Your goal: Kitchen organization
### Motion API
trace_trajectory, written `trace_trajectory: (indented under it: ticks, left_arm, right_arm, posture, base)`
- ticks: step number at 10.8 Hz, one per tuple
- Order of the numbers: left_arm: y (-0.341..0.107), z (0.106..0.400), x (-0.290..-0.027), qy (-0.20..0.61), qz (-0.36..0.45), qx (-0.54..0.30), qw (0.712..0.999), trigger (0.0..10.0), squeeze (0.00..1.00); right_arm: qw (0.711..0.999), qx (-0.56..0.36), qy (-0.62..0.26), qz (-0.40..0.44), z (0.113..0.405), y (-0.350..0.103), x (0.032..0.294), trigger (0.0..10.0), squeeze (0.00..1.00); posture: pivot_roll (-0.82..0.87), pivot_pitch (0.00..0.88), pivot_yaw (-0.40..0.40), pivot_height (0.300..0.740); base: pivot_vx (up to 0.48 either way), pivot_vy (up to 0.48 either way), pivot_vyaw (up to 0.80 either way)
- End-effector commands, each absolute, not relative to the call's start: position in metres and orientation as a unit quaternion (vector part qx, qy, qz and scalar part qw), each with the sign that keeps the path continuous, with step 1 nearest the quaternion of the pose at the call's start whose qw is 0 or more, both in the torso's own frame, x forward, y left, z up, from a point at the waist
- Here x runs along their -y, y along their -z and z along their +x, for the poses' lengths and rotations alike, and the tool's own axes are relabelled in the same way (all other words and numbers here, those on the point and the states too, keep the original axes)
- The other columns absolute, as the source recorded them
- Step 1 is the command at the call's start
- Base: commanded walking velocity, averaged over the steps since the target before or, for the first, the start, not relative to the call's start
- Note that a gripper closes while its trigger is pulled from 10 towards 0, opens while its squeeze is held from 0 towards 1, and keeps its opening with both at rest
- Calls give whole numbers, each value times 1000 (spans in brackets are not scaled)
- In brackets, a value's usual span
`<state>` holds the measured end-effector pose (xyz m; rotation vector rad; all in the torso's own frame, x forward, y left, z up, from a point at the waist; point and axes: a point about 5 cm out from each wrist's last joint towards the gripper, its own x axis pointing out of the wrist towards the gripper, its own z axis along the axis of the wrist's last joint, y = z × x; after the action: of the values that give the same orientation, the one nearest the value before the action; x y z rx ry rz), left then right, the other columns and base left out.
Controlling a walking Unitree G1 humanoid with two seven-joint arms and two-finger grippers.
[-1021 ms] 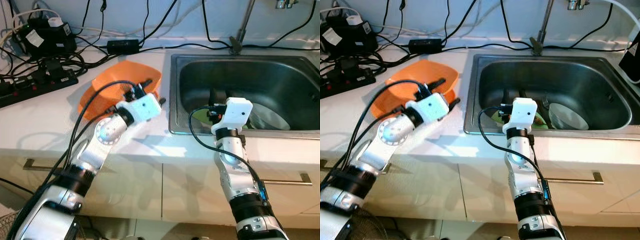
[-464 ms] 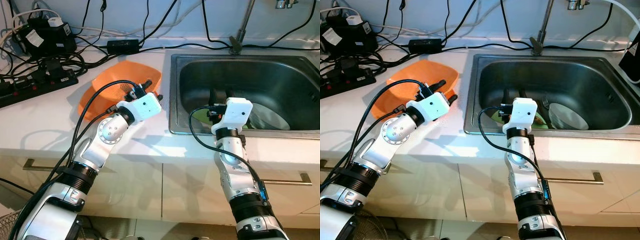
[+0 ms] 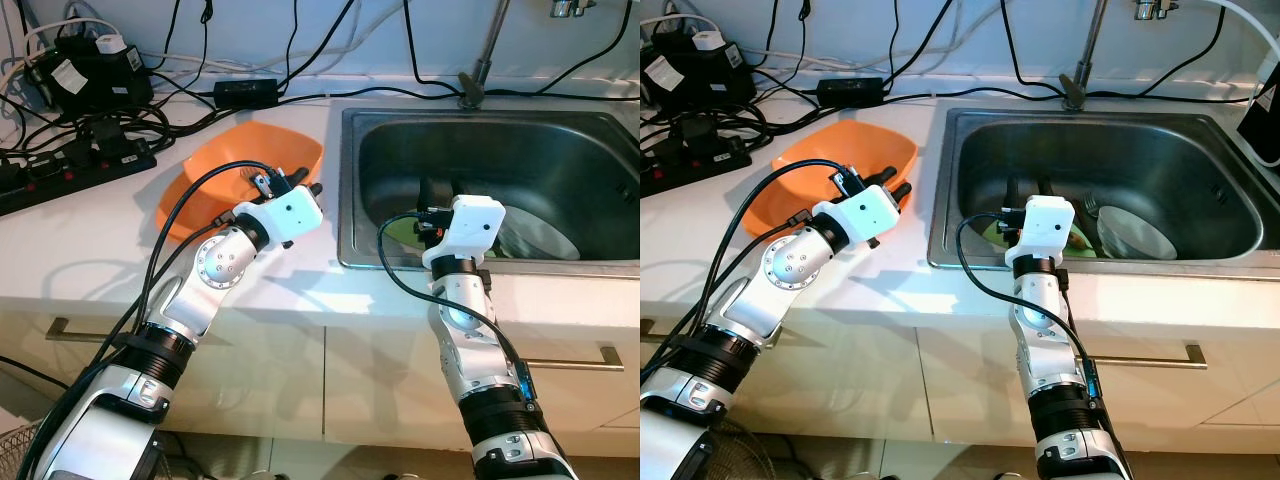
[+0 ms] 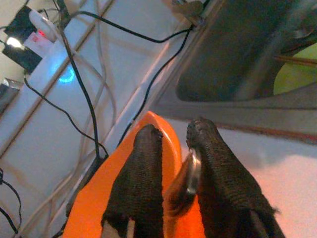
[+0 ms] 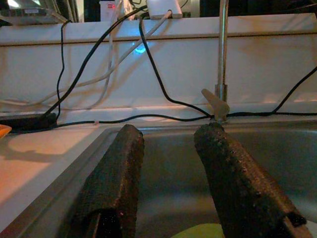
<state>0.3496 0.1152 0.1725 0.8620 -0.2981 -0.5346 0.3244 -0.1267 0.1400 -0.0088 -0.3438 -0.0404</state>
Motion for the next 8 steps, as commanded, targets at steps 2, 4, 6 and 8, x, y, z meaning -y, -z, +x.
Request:
trace_trajectory:
  ticks: [2, 4, 6, 8]
  left_arm:
    - [-178, 352, -113, 254, 418, 150, 859, 0, 0]
    - [-179, 353, -113, 252, 418, 154, 859, 0, 0]
    - [-190, 355, -114, 228, 432, 179, 854, 0, 0]
    - [-215, 354, -112, 187, 507, 253, 803, 0, 0]
  right_arm:
    - [991, 133, 25, -8, 323, -123, 128, 10000, 0]
    - [991, 134, 25, -8, 323, -124, 128, 10000, 0]
    - [991, 134, 26, -8, 324, -124, 129, 10000, 0]
    - [991, 133, 27, -8, 324, -124, 130, 10000, 0]
  posture:
    - [29, 0, 77, 740]
    - [30, 0, 74, 740]
    - [34, 7, 71, 740]
    - [39, 11, 70, 740]
  base:
    - [0, 0, 0]
    - [0, 0, 0]
    - [0, 0, 0]
    - [0, 0, 0]
